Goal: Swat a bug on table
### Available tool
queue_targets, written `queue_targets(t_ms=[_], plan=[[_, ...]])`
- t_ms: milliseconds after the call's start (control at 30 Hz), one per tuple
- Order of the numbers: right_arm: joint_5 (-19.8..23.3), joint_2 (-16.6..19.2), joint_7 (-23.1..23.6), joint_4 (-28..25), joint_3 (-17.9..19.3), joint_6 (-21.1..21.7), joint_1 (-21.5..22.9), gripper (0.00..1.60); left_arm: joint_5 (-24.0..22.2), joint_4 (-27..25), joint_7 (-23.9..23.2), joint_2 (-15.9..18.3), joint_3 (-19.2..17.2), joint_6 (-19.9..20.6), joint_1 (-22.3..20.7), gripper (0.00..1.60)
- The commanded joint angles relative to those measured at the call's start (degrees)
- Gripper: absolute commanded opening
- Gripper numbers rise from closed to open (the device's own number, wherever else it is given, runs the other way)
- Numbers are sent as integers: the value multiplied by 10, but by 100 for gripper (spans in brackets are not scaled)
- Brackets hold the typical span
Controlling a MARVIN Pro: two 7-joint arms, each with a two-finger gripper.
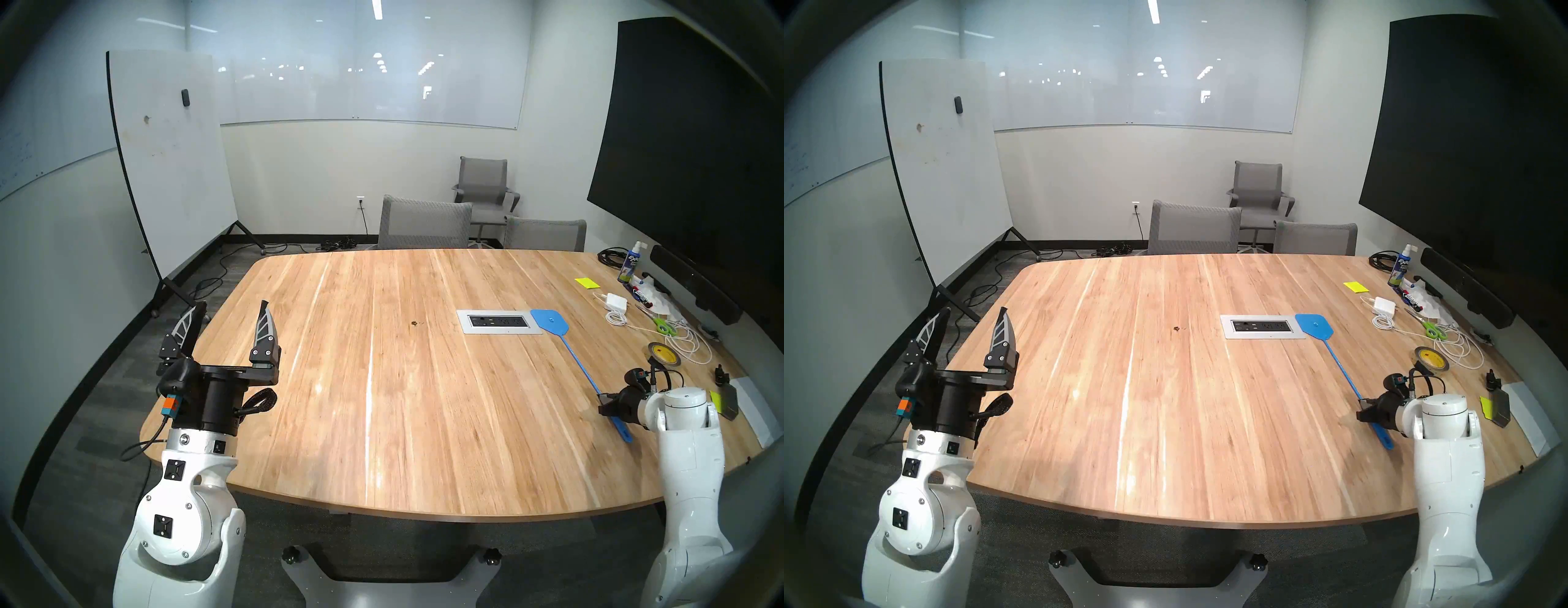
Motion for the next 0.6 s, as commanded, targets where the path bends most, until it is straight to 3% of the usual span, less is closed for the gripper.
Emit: queue_targets(t_ms=[0, 367, 567], plan=[[11, -5, 31, -52, 29, 1, -68, 21, 0, -11, 0, 0, 1, -1, 1, 160], [-15, -29, 96, -110, 100, -9, -130, 18, 0, -11, -1, 0, 1, -2, 0, 160], [-21, -44, 153, -175, 143, -29, -181, 13, 0, -10, -1, 0, 1, -2, 0, 160]])
